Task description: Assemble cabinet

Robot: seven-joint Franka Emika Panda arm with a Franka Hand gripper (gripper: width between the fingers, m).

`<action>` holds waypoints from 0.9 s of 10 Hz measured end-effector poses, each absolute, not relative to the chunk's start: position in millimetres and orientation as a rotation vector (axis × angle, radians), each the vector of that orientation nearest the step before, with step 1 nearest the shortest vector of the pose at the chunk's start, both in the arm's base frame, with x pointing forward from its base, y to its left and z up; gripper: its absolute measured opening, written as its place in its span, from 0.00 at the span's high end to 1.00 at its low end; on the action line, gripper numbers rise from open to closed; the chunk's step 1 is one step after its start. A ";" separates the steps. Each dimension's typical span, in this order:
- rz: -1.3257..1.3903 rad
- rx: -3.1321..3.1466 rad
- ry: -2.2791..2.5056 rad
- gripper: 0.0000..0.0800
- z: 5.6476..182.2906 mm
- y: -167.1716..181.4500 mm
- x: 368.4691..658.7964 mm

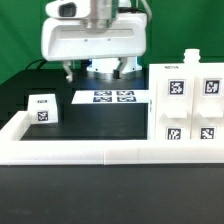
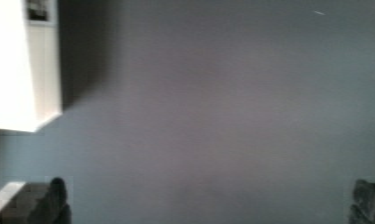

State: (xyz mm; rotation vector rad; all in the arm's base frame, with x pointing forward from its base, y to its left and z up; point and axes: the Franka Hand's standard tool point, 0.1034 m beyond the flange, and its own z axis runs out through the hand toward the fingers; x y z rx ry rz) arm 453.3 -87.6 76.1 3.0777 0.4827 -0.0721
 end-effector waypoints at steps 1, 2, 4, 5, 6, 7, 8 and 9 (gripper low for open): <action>-0.069 3.075 0.475 0.00 76.1 -100.8 455.0; -0.070 3.075 0.483 0.00 75.6 -95.3 455.1; -0.073 3.074 0.497 0.00 75.0 -93.7 455.1; -0.073 3.074 0.497 0.00 74.7 -93.5 455.0; -0.074 3.074 0.497 0.00 74.6 -93.5 455.0; -0.076 3.073 0.503 0.00 73.9 -94.8 454.4; -0.091 3.062 0.573 0.00 68.6 -107.6 449.2; -0.114 3.072 0.556 0.00 60.7 -130.6 441.2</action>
Offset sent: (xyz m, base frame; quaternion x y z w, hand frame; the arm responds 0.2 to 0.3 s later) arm 0.0000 0.0000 0.0000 0.0000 0.0000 0.0000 1.0000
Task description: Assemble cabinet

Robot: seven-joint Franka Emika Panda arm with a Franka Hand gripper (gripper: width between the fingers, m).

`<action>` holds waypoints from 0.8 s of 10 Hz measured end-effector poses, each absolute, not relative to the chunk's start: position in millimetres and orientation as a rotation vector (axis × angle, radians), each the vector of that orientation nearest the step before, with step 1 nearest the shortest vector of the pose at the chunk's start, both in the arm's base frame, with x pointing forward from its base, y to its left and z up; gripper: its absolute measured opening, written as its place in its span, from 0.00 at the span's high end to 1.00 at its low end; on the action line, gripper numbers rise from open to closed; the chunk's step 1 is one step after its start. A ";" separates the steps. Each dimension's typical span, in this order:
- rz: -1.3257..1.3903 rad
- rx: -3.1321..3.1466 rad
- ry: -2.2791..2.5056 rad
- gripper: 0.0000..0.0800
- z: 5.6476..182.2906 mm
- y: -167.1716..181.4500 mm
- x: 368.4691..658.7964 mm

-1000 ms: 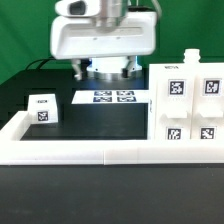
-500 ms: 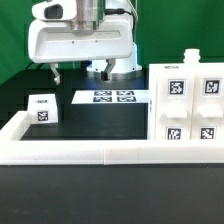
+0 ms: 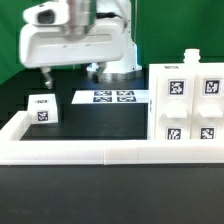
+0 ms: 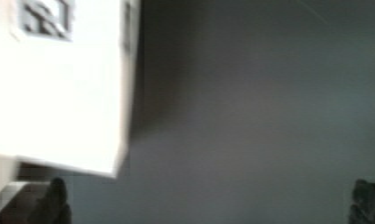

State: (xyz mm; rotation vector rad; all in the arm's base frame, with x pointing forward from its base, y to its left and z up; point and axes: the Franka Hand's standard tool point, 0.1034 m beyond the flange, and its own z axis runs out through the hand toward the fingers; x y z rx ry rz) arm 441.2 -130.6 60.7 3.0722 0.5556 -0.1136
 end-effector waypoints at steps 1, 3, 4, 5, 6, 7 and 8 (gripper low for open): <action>-0.122 3.081 0.511 0.00 56.6 -143.4 439.0; -0.141 3.082 0.515 0.00 49.8 -158.7 435.3; -0.154 3.083 0.514 0.00 44.4 -168.4 432.2; -0.164 3.081 0.518 0.00 39.6 -175.6 430.5; -0.172 3.079 0.528 0.00 36.1 -181.1 429.5; -0.176 3.078 0.529 0.00 33.8 -184.0 429.4; -0.183 3.077 0.543 0.00 30.5 -186.8 427.9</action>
Offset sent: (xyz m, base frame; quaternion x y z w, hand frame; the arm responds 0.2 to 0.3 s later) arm -0.0022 -0.0355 -0.0163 0.0103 -0.0003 0.0025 0.9999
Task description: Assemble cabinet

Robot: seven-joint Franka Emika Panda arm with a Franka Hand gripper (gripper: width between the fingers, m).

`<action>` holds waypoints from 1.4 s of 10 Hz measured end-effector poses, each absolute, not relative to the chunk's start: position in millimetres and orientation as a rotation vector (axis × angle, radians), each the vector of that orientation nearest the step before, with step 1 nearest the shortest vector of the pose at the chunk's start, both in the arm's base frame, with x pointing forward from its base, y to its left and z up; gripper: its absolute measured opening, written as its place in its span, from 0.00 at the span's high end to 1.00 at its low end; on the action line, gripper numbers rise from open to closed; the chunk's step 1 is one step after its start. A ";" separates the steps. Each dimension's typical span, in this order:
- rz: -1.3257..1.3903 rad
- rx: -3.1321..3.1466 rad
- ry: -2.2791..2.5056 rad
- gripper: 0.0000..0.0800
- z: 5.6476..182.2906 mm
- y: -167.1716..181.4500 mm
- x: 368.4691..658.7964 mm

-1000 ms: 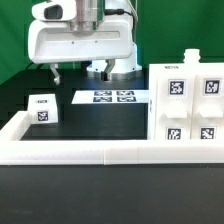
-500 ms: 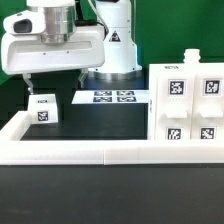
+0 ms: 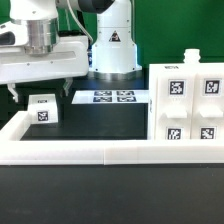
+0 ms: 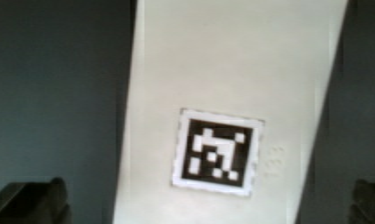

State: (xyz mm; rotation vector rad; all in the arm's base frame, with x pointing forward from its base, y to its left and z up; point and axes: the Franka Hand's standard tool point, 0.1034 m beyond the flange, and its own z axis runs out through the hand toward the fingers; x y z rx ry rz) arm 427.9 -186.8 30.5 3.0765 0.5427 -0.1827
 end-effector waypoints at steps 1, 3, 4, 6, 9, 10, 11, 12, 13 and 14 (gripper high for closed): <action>-0.194 3.077 0.541 0.00 25.1 -188.4 425.4; -0.211 3.079 0.546 0.00 19.5 -186.9 422.3; -0.218 3.079 0.547 0.00 16.7 -186.4 420.7; -0.219 3.075 0.547 0.00 8.6 -186.8 416.4; -0.213 3.071 0.548 0.01 5.9 -185.8 413.6; -0.212 3.071 0.548 0.21 5.7 -185.8 413.4; -0.211 3.070 0.548 0.32 5.9 -185.8 413.6; -0.211 3.070 0.548 0.32 5.9 -185.8 413.7; -0.211 3.070 0.548 0.32 5.9 -185.8 413.7; -0.209 3.070 0.551 0.32 6.3 -185.3 414.3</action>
Offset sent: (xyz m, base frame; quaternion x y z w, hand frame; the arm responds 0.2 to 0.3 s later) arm -0.0045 0.0023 -0.0083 -0.0001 0.0002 0.0106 0.9999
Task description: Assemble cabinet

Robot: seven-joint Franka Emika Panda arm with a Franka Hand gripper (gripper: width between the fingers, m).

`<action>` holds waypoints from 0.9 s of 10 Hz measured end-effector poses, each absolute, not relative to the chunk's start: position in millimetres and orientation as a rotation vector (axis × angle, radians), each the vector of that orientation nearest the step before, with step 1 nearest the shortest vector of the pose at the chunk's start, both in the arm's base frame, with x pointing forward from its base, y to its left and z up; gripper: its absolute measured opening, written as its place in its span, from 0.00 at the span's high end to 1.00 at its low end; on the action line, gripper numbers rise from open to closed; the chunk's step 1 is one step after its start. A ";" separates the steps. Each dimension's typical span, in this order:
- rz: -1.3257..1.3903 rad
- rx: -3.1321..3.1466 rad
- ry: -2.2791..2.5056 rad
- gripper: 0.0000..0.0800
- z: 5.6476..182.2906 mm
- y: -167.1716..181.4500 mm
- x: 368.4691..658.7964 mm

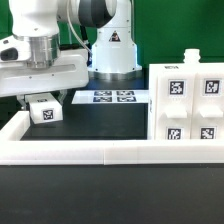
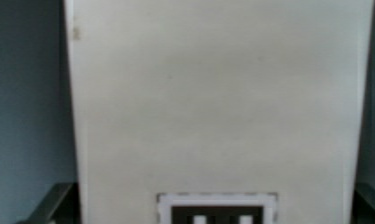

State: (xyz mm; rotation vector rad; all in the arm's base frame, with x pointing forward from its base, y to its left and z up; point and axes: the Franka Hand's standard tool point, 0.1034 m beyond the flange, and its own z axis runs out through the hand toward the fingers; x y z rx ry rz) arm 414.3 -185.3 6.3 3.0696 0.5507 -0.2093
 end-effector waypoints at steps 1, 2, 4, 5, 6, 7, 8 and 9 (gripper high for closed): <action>-0.188 3.064 0.565 0.32 15.4 -179.0 420.8; -0.157 3.059 0.594 0.32 32.7 -166.4 429.3; -0.162 3.076 0.610 0.32 61.7 -143.6 438.8; -0.163 3.082 0.608 0.32 72.1 -134.1 442.7; -0.149 3.090 0.586 0.32 88.9 -117.4 451.0; -0.142 3.099 0.553 0.32 106.9 -95.3 459.7; -0.122 3.095 0.565 0.32 117.2 -80.9 467.9; -0.121 3.103 0.522 0.32 125.5 -64.1 476.0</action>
Offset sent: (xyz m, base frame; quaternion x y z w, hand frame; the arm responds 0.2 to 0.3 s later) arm 0.0100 0.0343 0.0562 0.0140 -0.0230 0.0179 0.9995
